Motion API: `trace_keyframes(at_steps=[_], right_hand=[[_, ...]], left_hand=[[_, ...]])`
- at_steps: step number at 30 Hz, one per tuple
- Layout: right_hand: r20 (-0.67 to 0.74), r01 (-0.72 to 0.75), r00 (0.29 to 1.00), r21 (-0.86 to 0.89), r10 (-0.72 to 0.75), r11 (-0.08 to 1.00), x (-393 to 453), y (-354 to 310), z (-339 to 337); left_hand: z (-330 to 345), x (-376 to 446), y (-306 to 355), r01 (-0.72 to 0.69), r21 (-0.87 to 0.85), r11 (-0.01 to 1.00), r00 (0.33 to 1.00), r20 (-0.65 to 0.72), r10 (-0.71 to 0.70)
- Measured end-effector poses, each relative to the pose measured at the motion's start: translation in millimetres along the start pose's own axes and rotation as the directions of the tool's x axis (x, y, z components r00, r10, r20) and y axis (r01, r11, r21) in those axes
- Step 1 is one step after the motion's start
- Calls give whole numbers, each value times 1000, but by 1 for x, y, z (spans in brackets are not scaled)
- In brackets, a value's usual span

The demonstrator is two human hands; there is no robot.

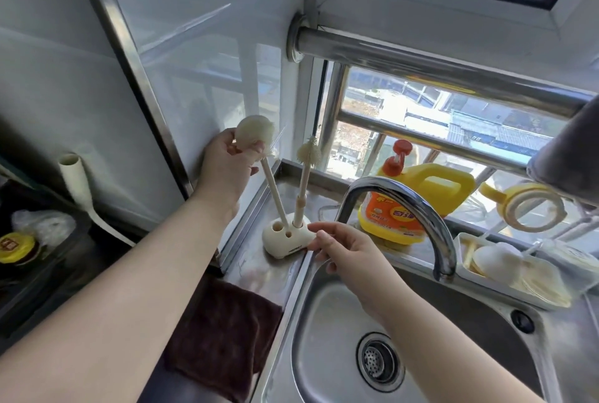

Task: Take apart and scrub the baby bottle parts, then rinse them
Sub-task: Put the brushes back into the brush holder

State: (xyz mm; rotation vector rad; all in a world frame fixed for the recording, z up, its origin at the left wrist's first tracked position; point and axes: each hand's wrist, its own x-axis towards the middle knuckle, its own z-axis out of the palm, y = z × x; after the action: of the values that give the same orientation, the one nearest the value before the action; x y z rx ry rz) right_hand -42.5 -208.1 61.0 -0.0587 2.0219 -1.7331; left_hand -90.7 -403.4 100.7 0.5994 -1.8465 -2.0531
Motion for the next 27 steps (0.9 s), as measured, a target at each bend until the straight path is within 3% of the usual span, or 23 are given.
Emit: trace_keyframes(at_steps=[8,16,27], right_hand=[[-13,-10,1000,2,10,1000,-3,7,-5],[-29,-7,1000,-4,7,1000,-3,13,-5],[-57,-12,998,-49,9,999,-5,22,-10]], left_hand=[[-1,1,-7,20,15,1000,1000,8,-20],[1,3,4,-145,109,983,989,27,142],[-2,2,-23,-59,120,991,998,33,56]])
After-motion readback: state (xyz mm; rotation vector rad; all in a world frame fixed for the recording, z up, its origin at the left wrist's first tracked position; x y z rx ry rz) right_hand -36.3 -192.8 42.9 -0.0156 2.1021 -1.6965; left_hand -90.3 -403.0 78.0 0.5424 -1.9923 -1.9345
